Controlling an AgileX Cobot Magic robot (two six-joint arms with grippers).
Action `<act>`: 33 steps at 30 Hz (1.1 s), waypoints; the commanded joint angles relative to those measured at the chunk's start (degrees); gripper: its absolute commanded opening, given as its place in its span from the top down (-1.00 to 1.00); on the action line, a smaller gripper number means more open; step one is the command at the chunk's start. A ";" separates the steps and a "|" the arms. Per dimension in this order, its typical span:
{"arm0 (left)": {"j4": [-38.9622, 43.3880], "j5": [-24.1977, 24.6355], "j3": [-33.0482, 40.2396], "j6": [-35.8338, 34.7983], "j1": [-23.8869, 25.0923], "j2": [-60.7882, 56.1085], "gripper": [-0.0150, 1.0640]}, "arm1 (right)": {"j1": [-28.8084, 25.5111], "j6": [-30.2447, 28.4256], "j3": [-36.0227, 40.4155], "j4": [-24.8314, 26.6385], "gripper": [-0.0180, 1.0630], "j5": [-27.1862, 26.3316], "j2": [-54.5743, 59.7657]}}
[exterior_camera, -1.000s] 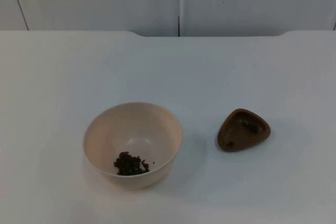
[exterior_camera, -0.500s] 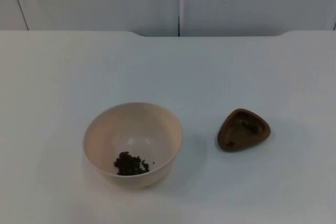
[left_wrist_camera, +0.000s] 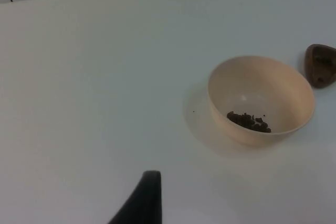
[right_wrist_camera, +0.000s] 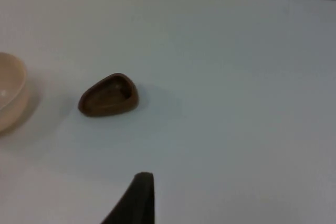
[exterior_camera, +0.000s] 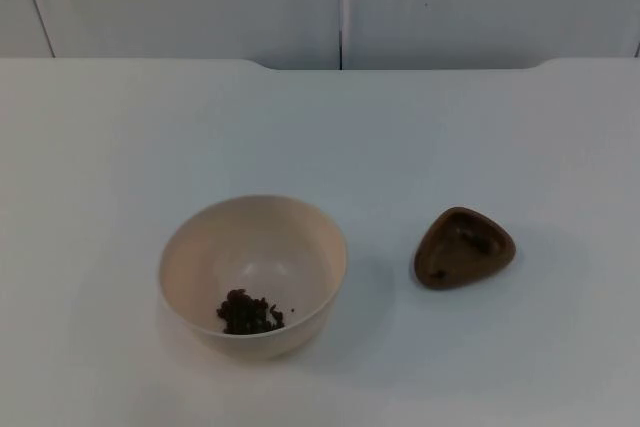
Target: Pick up the bowl with the left hand and pour the coffee beans from the cup into the bowl with the right hand.
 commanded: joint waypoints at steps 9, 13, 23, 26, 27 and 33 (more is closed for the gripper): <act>-0.45 0.16 0.24 -0.36 -0.04 -0.25 -0.98 | -5.18 -0.08 0.35 0.11 -0.99 0.06 -0.19; -0.45 0.16 0.24 -0.36 -0.04 -0.25 -0.98 | -5.18 -0.18 0.35 0.11 -0.99 0.06 -0.19; -0.45 0.16 0.24 -0.36 1.26 -0.25 -0.98 | -5.18 -0.18 0.35 0.11 -0.99 0.06 -0.19; -0.45 0.16 0.24 -0.36 2.92 -0.25 -0.98 | -5.18 -0.18 0.35 0.11 -0.99 0.06 -0.19; -0.45 0.16 0.24 -0.36 3.93 -0.25 -0.98 | -5.18 -0.18 0.35 0.11 -0.99 0.06 -0.19; -0.45 0.16 0.24 -0.36 9.36 -0.25 -0.98 | -5.18 -0.18 0.35 0.11 -0.99 0.06 -0.19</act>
